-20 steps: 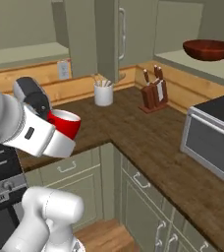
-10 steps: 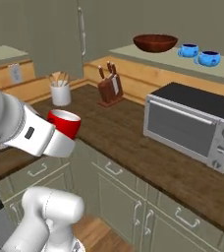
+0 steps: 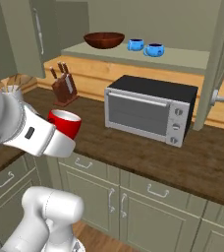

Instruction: Gather all objects into one cabinet and sort the glasses and bowls to opposite sides.

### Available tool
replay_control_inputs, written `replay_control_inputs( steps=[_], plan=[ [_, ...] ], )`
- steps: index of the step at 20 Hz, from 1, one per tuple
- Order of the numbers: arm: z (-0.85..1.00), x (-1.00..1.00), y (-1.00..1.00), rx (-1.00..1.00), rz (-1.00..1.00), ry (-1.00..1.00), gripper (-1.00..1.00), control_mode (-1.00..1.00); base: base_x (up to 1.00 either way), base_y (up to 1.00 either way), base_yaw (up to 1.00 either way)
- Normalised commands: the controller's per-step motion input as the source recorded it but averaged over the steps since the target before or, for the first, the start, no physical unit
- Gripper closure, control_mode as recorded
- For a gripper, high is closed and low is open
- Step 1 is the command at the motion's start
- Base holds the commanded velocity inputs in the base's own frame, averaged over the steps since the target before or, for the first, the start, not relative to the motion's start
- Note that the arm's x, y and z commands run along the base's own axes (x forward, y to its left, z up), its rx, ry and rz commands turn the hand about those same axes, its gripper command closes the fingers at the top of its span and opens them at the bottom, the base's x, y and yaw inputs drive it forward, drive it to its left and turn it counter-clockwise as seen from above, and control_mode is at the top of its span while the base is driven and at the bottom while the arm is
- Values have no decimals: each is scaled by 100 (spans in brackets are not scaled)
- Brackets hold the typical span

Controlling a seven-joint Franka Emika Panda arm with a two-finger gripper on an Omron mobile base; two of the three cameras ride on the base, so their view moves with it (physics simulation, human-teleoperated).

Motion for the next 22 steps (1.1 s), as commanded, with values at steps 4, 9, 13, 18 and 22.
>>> replay_control_inputs(
  steps=[4, 9, 13, 18, 22],
  plan=[
    [0, 0, 0, 0, 0, 0, 100, 100, 17, 11, -16],
    [0, 0, 0, 0, 0, 0, 100, 100, 11, 13, 0],
    [0, 0, 0, 0, 0, 0, 100, 100, 15, 0, 0],
    [0, 0, 0, 0, 0, 0, 100, 100, 8, -4, -1],
    [0, 0, 0, 0, 0, 0, 100, 100, 25, -21, -10]
  ],
)
